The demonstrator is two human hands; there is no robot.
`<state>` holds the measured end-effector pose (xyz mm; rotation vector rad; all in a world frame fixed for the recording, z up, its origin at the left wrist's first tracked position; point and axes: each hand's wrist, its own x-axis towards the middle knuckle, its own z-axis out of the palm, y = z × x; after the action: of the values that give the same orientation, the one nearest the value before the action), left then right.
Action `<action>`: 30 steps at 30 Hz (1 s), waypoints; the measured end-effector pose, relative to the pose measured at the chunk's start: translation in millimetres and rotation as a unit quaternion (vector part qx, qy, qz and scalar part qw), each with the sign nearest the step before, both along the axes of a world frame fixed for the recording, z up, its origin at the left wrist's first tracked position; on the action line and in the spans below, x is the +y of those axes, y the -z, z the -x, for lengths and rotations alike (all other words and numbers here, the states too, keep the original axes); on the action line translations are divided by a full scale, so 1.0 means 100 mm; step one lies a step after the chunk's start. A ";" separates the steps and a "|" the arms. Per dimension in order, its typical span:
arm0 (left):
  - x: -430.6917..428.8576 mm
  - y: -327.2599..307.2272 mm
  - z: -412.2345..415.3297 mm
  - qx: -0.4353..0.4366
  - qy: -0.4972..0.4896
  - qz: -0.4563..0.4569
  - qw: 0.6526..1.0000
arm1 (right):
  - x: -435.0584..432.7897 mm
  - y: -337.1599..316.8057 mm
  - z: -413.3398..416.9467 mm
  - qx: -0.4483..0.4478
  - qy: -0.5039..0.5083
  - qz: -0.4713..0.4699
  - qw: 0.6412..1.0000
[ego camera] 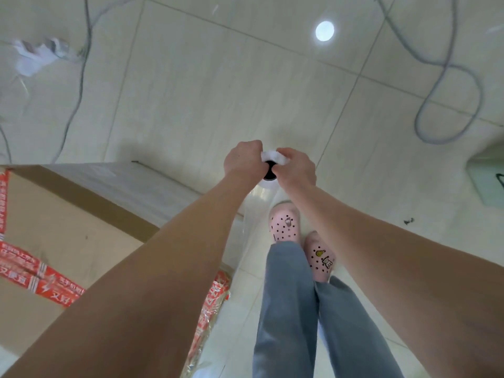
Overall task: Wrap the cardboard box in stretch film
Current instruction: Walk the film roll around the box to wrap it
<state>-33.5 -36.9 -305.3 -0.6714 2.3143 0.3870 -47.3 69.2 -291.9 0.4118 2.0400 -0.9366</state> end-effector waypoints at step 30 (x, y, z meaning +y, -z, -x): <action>-0.40 0.04 0.84 -0.021 -0.133 -0.038 0.990 | -0.44 0.04 1.03 0.074 -0.054 -0.041 0.995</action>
<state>-117.2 -76.6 -309.2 -0.9441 2.1636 0.5727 -150.1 25.5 -296.3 0.2789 2.2182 -0.8399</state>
